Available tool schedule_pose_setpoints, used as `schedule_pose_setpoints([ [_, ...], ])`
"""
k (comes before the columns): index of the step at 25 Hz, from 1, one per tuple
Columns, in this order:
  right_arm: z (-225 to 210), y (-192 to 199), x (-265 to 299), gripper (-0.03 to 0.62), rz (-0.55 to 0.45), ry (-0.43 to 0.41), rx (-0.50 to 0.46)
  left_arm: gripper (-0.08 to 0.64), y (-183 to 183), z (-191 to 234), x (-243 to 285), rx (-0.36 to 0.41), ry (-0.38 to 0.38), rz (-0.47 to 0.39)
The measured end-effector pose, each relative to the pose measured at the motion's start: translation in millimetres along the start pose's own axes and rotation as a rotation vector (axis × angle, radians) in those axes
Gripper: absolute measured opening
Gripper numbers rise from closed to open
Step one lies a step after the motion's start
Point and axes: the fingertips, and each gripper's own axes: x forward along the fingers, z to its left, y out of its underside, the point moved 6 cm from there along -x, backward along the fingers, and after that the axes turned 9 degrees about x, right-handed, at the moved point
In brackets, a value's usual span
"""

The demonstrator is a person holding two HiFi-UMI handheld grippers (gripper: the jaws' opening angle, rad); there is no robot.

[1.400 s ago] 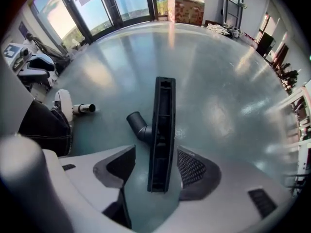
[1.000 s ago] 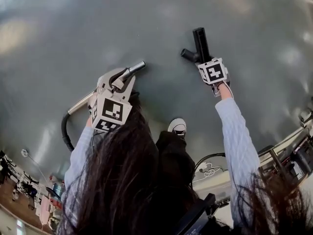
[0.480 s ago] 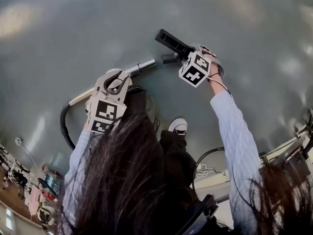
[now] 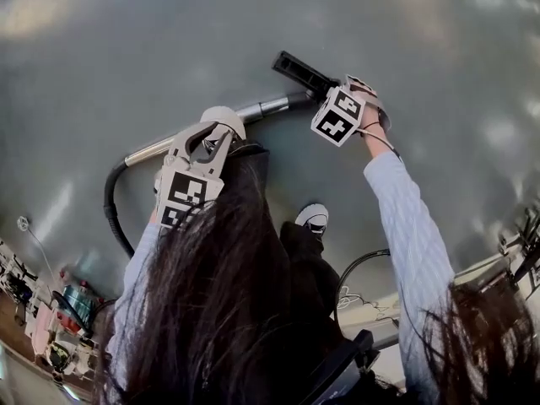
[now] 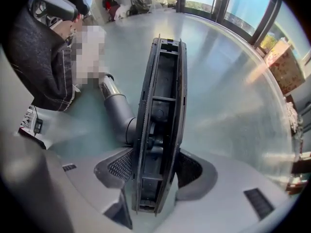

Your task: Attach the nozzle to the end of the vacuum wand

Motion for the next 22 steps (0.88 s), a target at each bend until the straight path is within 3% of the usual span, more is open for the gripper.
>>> schedule_pose_setpoints([
  [6, 3.4, -25.7, -0.8, 0.244, -0.004, -0.056, -0.104, 0.095, 10.1, 1.9, -14.4, -0.025, -0.016, -0.011],
  [11, 14.7, -39.0, -12.7, 0.241, 0.053, -0.043, -0.07, 0.095, 17.6, 1.4, -12.5, -0.02, -0.007, -0.01],
  [17, 6.1, -31.3, 1.5, 0.239, 0.097, -0.08, -0.045, 0.053, 0.8, 14.5, 36.1, -0.004, 0.006, 0.013],
  [22, 4.1, -28.0, 0.1, 0.241, 0.105, -0.089, -0.027, 0.038, -19.9, 6.2, 54.2, 0.089, 0.033, 0.026],
])
